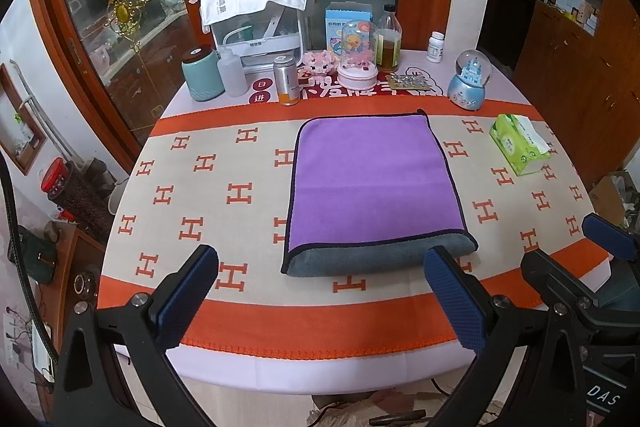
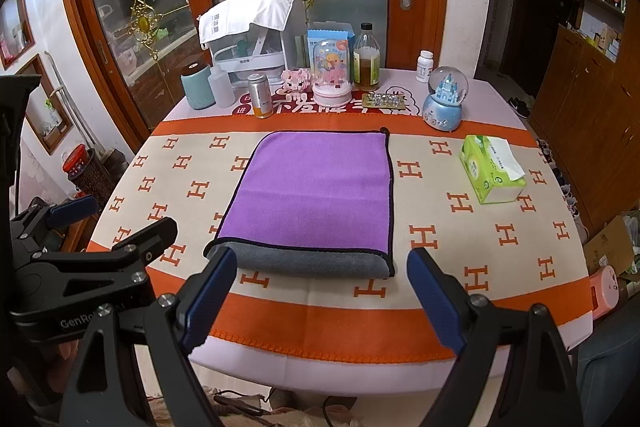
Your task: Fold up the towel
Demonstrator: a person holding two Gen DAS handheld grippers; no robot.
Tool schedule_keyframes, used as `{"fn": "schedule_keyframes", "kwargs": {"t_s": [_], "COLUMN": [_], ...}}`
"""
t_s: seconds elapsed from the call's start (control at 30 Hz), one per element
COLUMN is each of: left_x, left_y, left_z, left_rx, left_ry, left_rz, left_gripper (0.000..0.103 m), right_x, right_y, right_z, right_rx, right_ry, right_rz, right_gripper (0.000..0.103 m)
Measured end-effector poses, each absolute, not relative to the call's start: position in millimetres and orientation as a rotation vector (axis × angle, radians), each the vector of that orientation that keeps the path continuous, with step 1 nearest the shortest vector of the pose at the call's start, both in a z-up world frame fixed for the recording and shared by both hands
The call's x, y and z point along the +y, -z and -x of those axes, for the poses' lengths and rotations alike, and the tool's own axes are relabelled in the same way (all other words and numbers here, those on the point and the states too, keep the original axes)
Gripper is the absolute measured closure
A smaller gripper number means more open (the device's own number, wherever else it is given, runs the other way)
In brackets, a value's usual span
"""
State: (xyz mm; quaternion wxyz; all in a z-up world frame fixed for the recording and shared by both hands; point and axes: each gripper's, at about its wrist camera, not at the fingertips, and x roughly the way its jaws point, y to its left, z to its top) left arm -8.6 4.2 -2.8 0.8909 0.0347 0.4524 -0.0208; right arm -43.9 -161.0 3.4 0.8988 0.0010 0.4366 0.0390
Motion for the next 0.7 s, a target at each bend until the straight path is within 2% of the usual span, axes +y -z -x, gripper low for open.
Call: {"fn": "schedule_keyframes", "kwargs": {"t_s": [0.7], "left_x": [3.6], "left_y": [2.5], "left_z": [8.5], "left_rx": [0.939], "left_ry": [0.043], "left_rz": [-0.071], "left_gripper": [0.001], "right_x": [-157.9], "right_y": [-4.5], "right_z": [43.6], "right_rx": [0.899], "right_ry": [-0.083], "right_rz": [-0.004], "right_gripper": [0.015]}}
